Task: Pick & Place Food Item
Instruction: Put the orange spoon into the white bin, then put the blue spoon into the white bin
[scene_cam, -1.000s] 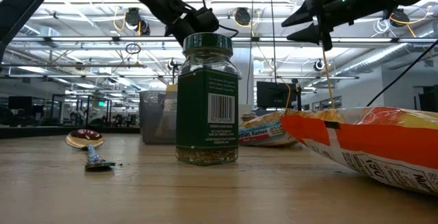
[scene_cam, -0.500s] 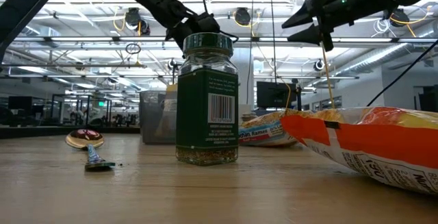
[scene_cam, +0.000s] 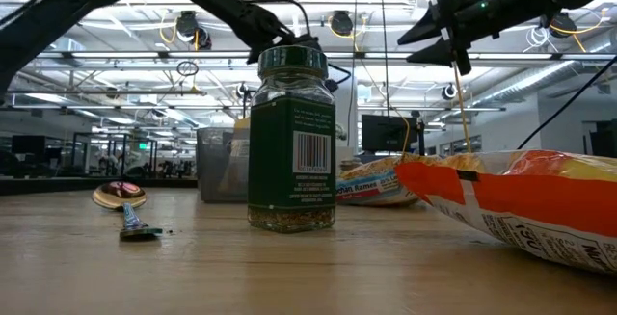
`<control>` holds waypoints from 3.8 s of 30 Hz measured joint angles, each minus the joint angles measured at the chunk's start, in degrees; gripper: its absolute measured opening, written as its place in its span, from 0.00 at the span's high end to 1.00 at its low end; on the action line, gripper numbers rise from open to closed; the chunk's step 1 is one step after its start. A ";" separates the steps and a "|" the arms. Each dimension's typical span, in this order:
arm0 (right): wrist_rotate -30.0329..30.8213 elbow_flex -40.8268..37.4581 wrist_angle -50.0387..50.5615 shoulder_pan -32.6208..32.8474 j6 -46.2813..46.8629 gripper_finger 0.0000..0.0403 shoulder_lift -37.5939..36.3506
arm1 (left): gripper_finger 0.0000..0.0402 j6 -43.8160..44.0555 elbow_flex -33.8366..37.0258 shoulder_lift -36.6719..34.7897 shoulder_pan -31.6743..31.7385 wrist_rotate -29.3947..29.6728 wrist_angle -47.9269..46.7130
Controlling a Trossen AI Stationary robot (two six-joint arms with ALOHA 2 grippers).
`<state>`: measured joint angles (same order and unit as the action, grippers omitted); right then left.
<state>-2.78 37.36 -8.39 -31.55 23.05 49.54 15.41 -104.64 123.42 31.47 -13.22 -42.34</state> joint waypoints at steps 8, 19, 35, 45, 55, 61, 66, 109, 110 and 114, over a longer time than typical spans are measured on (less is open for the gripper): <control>-0.01 0.00 0.12 0.00 -0.59 0.47 0.00 | 0.99 -3.62 -13.55 6.87 -0.23 1.36 -13.44; 0.17 0.00 0.60 0.00 -2.39 0.47 0.02 | 0.99 -1.82 -14.15 7.14 -0.23 3.10 -17.87; 1.18 0.00 0.58 0.00 -2.73 0.47 0.02 | 0.99 2.27 -14.09 7.14 -0.23 2.17 -17.50; 1.37 0.00 0.95 -0.04 -2.73 0.47 0.04 | 0.99 2.82 -14.06 8.27 -0.15 1.58 -17.35; 1.28 0.00 0.97 -0.02 -2.75 0.47 0.04 | 0.98 3.15 -14.06 9.53 -0.25 1.03 -17.92; 1.33 0.00 1.36 -0.02 -2.93 0.47 0.04 | 0.99 2.90 -14.01 10.50 -0.51 0.75 -17.82; 1.44 0.00 1.48 -0.02 -2.95 0.47 0.04 | 0.97 2.96 -14.01 10.73 -0.65 0.55 -17.94; 1.22 -0.04 1.41 0.14 -2.52 0.47 0.04 | 0.88 2.46 -29.45 -0.21 2.28 -9.82 -11.20; 1.22 -0.04 1.37 0.14 -2.36 0.47 0.04 | 0.88 2.40 -29.45 -1.58 2.29 -10.42 -11.23; 1.22 -0.04 1.41 0.13 0.47 0.47 0.04 | 0.88 0.92 -29.47 -7.68 2.26 -10.37 -12.00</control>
<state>-1.56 37.32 -6.98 -31.42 23.51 49.58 16.33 -134.10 115.73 33.74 -23.58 -54.34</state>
